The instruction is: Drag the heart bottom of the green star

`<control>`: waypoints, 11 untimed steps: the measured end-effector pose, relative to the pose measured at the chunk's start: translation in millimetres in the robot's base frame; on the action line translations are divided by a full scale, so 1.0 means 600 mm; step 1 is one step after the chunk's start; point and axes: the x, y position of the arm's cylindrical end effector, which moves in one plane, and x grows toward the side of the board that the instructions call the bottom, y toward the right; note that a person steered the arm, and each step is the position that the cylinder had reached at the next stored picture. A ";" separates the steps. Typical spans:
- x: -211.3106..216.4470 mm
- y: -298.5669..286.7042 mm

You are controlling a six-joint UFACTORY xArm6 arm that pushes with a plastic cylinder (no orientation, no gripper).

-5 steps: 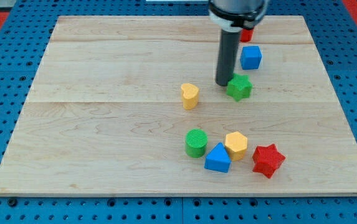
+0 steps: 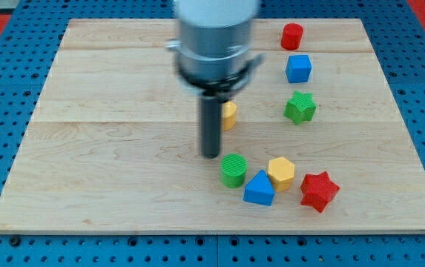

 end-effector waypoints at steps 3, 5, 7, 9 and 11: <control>-0.070 0.030; -0.125 0.009; -0.175 0.098; -0.110 0.186; -0.058 0.046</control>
